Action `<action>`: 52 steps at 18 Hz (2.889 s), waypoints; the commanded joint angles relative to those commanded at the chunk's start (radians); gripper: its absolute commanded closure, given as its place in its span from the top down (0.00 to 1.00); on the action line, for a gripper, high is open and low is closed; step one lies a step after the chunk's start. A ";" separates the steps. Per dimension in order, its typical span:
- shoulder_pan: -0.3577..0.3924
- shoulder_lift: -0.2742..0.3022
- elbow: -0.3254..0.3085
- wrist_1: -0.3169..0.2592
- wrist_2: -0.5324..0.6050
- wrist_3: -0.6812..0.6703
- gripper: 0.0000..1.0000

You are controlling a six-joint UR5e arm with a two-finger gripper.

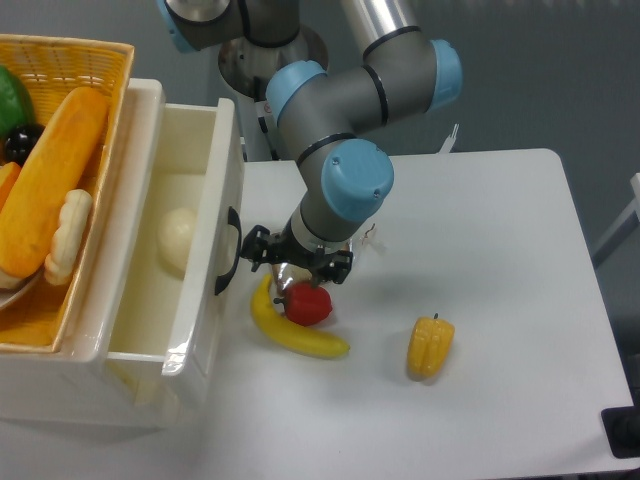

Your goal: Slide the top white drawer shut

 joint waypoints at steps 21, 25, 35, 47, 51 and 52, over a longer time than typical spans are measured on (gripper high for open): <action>-0.064 0.029 -0.015 0.000 -0.003 -0.012 1.00; -0.069 0.029 -0.015 0.002 -0.003 -0.028 1.00; -0.086 0.032 -0.015 0.002 -0.005 -0.061 1.00; 0.038 0.031 0.086 0.003 0.084 -0.002 1.00; 0.073 0.031 0.135 0.002 0.198 0.126 1.00; 0.089 0.032 0.141 0.003 0.199 0.142 1.00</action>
